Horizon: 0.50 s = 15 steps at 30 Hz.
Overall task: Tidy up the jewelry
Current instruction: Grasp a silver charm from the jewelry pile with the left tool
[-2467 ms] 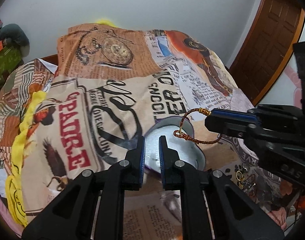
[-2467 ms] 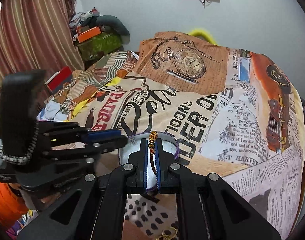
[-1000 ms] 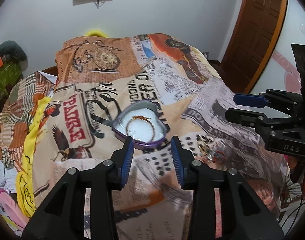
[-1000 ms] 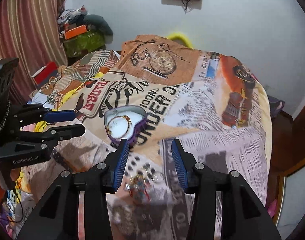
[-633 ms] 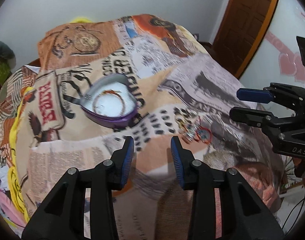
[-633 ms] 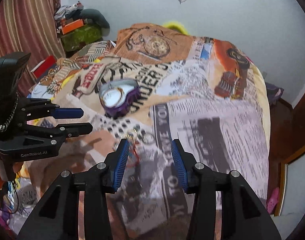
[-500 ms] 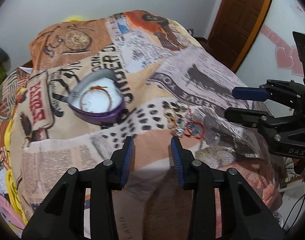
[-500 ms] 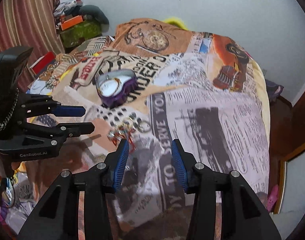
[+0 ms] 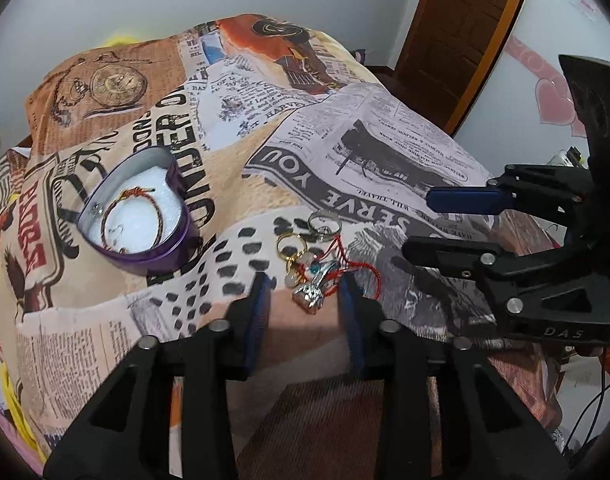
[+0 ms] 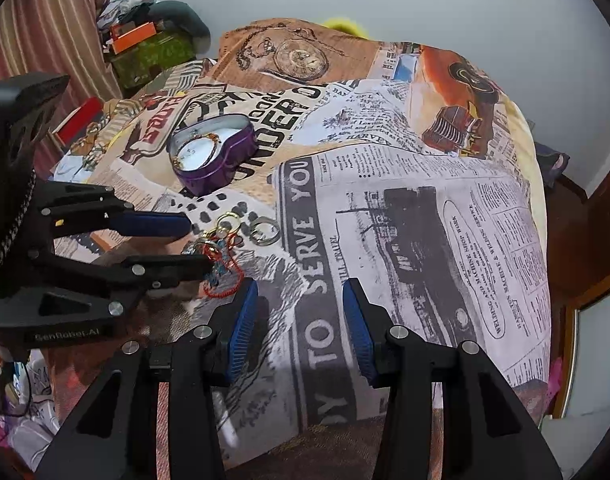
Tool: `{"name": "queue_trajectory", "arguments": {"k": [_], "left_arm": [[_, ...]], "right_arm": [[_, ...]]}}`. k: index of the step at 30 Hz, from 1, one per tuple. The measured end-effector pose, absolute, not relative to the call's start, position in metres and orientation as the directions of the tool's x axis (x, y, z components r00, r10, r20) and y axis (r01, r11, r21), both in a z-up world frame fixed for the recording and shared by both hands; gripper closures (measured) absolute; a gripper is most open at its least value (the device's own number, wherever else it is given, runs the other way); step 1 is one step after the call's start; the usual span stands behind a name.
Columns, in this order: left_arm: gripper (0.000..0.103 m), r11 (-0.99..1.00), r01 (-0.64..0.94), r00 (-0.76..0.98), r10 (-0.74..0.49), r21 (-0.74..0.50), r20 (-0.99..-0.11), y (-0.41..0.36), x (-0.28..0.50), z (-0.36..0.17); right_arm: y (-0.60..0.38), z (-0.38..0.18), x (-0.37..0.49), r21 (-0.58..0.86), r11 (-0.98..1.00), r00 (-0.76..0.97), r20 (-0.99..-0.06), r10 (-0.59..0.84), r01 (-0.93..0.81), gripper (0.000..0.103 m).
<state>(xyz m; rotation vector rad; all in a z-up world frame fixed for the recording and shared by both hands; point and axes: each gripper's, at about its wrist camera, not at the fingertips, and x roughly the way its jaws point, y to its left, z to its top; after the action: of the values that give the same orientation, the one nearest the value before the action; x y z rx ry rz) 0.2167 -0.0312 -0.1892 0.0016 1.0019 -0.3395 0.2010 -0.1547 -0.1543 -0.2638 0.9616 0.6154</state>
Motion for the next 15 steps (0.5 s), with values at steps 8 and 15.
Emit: {"name": "queue_trajectory", "arguments": {"k": [8,15], "left_arm": [[0.087,0.937,0.284,0.501,-0.326,-0.204,-0.801,-0.025,0.216,-0.189],[0.087,0.941,0.254,0.558,-0.330,-0.221,-0.761,-0.004,0.212,-0.171]], "right_arm": [[-0.146,-0.159,0.217,0.081,0.785,0.399,-0.826,0.397,-0.614,0.063],[-0.133,-0.163,0.226,0.115,0.754,0.356,-0.829,0.432,-0.647,0.063]]}}
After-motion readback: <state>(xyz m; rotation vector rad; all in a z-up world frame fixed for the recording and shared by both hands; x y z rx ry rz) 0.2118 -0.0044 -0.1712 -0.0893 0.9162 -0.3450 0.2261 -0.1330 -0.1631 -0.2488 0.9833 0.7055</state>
